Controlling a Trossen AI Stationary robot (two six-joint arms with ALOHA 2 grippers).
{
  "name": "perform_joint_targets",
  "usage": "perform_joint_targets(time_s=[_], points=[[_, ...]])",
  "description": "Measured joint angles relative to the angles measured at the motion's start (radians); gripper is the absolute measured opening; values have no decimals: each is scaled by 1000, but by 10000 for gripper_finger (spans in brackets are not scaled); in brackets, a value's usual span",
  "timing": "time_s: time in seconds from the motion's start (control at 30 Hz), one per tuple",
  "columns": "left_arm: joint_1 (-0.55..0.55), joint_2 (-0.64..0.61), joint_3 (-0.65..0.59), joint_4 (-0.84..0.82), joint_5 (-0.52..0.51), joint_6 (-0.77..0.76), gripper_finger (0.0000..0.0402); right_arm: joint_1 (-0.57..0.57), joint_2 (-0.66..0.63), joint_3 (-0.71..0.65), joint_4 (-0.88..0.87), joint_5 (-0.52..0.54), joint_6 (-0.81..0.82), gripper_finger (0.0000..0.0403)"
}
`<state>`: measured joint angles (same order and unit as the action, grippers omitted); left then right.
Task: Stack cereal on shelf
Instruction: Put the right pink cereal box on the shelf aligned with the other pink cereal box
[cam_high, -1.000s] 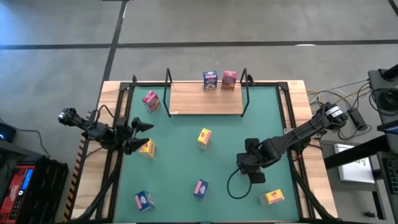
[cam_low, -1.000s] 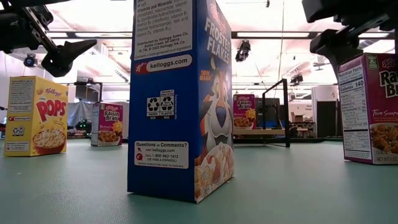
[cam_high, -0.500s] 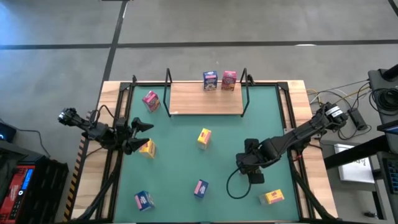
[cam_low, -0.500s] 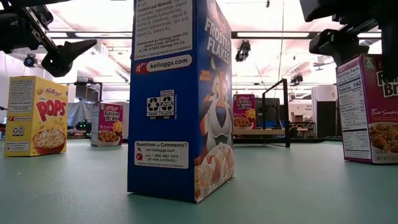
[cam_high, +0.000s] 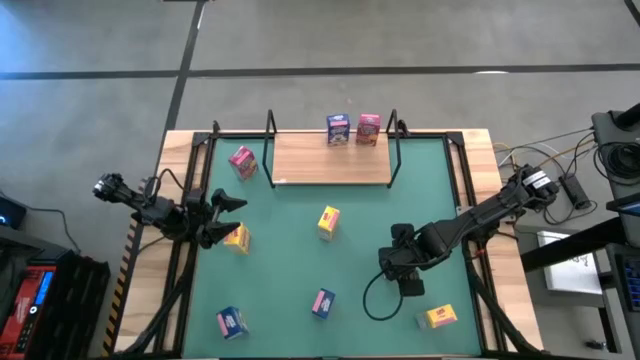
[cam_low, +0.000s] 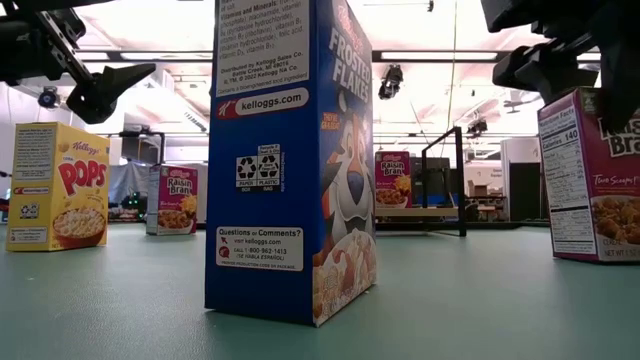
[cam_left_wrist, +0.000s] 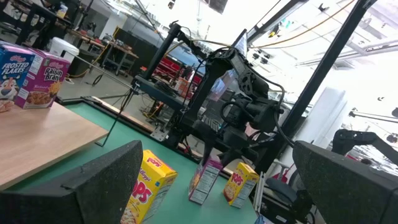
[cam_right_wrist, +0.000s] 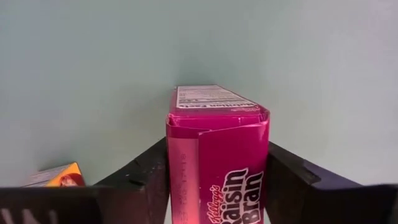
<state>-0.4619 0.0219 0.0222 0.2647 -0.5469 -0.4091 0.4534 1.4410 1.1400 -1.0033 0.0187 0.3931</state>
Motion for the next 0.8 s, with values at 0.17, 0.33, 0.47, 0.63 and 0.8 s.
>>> perform_joint_targets(time_s=[0.17,0.33,0.47,0.63,0.8], points=[[0,0,0,0,0,0,398,0,0,3,14,0,0,159],[0,0,0,0,0,0,398,-21,0,54,13,9,-25,147],[0,0,0,0,0,0,398,-76,0,114,-15,63,-104,153],[0,0,0,0,0,0,398,-191,0,186,-81,183,-256,159],[0,0,0,0,0,0,398,-358,0,233,-113,244,-415,159]])
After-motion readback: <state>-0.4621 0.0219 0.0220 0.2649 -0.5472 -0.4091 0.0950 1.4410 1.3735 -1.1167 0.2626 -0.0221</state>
